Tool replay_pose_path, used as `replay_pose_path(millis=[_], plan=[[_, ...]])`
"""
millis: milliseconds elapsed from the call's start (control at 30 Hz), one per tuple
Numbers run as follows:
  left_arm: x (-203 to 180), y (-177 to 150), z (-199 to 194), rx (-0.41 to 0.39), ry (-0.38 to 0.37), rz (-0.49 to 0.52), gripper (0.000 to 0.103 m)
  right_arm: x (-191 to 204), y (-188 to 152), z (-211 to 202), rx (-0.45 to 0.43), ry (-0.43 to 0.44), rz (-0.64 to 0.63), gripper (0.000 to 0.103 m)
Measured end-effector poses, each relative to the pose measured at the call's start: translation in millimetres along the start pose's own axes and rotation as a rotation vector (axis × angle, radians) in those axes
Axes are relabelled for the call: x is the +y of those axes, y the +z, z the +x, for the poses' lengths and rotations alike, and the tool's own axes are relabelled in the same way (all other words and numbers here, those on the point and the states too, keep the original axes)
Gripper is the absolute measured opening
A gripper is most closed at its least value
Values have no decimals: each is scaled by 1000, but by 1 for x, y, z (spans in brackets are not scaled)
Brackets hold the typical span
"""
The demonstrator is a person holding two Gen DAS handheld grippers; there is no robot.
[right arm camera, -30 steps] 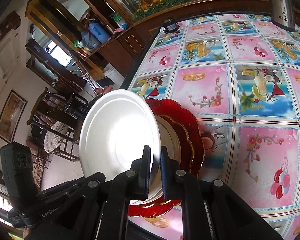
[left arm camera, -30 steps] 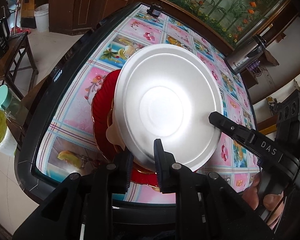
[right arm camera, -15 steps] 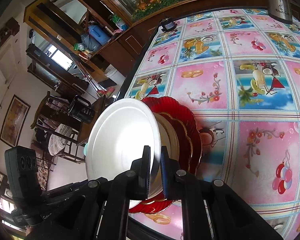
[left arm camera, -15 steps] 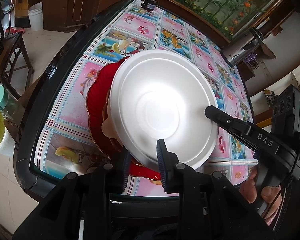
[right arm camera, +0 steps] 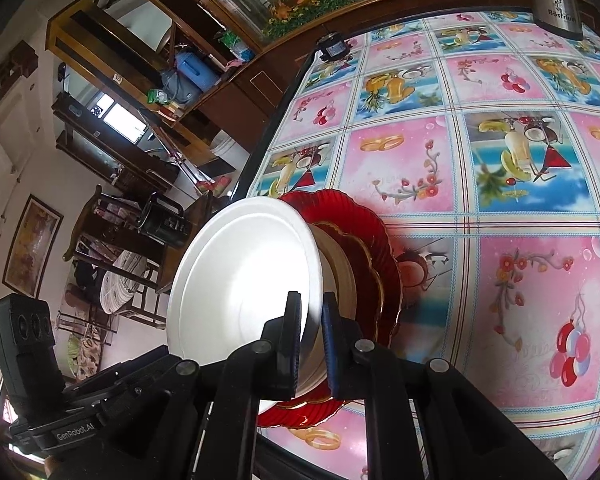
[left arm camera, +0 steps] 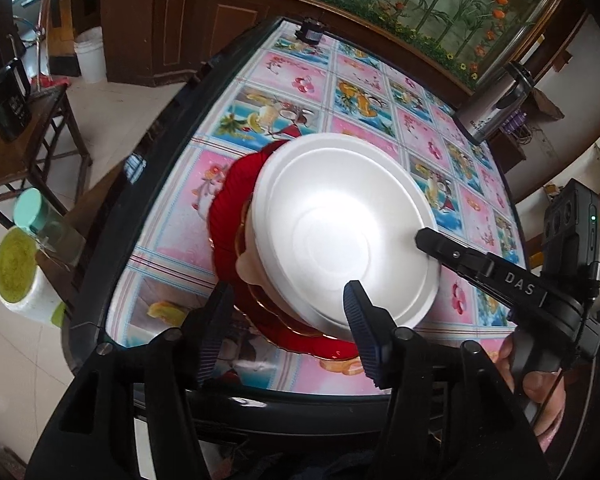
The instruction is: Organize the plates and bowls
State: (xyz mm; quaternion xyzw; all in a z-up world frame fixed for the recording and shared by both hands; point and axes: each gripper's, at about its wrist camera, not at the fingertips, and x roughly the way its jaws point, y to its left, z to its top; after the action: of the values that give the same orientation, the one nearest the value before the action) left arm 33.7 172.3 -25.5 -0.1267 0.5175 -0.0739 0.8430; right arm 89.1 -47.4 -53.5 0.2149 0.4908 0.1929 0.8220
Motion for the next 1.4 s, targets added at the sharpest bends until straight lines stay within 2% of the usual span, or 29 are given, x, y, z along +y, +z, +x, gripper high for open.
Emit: replay_pose_path(millis=[67, 200, 267, 433, 533, 733, 800, 867, 1100, 1400], plan=[[0, -1, -2, -25, 49, 6, 56, -1, -1, -2, -8, 0, 0, 13], [-10, -4, -10, -140, 197, 54, 56, 1, -2, -14, -50, -22, -40, 35], [-17, -6, -12, -185, 245, 77, 56, 1, -4, -24, -91, -44, -67, 39], [-39, -9, -18, -270, 293, 128, 56, -2, -9, -51, -192, -46, -124, 49], [-53, -13, -22, -313, 287, 148, 58, -6, -13, -69, -263, -48, -161, 50], [-70, -22, -31, -393, 309, 160, 62, -9, -27, -89, -338, -31, -216, 50], [-72, -26, -34, -418, 332, 157, 71, -6, -36, -93, -359, -23, -249, 50], [-75, -30, -36, -433, 352, 156, 73, -3, -43, -94, -374, -17, -277, 50], [-77, -41, -38, -445, 391, 141, 73, 1, -56, -98, -390, -3, -307, 50], [-81, -50, -39, -455, 389, 150, 73, 4, -65, -104, -396, 10, -318, 50]])
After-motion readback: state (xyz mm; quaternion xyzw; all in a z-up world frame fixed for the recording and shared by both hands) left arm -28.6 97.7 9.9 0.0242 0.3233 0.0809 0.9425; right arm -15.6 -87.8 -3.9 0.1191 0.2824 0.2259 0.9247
